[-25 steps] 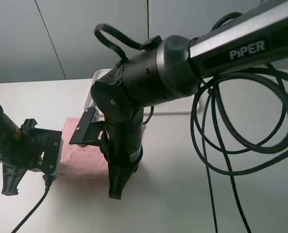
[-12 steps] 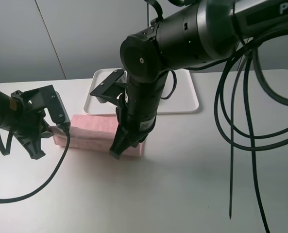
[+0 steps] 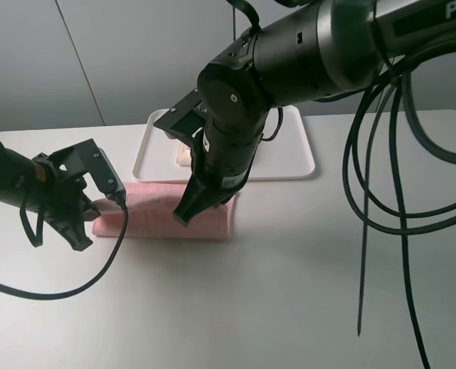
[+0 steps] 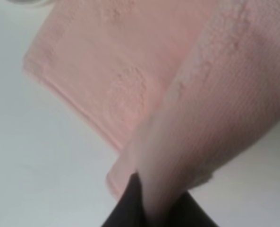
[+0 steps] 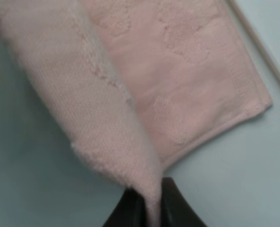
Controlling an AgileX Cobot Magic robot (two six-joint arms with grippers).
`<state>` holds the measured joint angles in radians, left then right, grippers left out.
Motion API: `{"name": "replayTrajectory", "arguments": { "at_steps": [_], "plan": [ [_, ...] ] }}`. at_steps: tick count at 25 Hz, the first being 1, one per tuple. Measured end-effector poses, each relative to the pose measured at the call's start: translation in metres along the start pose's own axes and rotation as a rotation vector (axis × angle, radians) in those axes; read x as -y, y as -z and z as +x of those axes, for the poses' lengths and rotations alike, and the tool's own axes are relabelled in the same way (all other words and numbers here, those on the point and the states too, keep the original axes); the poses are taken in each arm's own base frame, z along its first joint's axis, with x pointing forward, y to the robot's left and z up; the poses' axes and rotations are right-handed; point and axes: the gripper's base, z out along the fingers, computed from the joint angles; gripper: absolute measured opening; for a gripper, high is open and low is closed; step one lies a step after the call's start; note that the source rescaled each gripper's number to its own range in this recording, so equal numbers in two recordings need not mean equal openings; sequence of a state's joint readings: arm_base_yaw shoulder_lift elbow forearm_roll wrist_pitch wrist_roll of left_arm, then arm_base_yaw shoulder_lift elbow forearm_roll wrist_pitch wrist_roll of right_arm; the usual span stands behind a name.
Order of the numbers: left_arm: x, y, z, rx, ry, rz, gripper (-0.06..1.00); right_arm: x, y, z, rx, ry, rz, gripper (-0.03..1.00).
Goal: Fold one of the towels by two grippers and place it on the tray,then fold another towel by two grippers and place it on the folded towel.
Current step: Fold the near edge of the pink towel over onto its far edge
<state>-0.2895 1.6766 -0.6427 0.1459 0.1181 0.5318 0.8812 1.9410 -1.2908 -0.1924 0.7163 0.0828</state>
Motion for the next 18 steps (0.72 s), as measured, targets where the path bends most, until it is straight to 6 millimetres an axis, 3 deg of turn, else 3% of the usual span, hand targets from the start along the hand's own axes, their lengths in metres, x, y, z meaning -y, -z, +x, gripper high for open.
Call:
{"name": "replayTrajectory", "arguments": {
  "at_steps": [6, 8, 10, 13, 18],
  "plan": [
    [-0.001, -0.005, -0.003, 0.041, 0.032, -0.019, 0.05, 0.002, -0.022, 0.000, -0.008, -0.024, 0.044, 0.02],
    [-0.003, -0.005, -0.006, 0.064, 0.041, -0.032, 0.13, 0.003, -0.025, -0.002, 0.015, -0.046, 0.056, 0.02],
    [-0.005, -0.004, -0.009, 0.095, 0.062, -0.049, 0.29, 0.005, -0.028, -0.005, 0.047, -0.073, 0.073, 0.03],
    [-0.011, -0.006, -0.009, 0.129, 0.136, -0.077, 0.50, 0.008, -0.029, -0.009, 0.098, -0.068, 0.113, 0.20],
    [-0.032, -0.005, 0.004, 0.135, 0.357, -0.136, 0.66, 0.013, -0.027, -0.012, 0.137, -0.107, 0.167, 0.75]
  ]
}}
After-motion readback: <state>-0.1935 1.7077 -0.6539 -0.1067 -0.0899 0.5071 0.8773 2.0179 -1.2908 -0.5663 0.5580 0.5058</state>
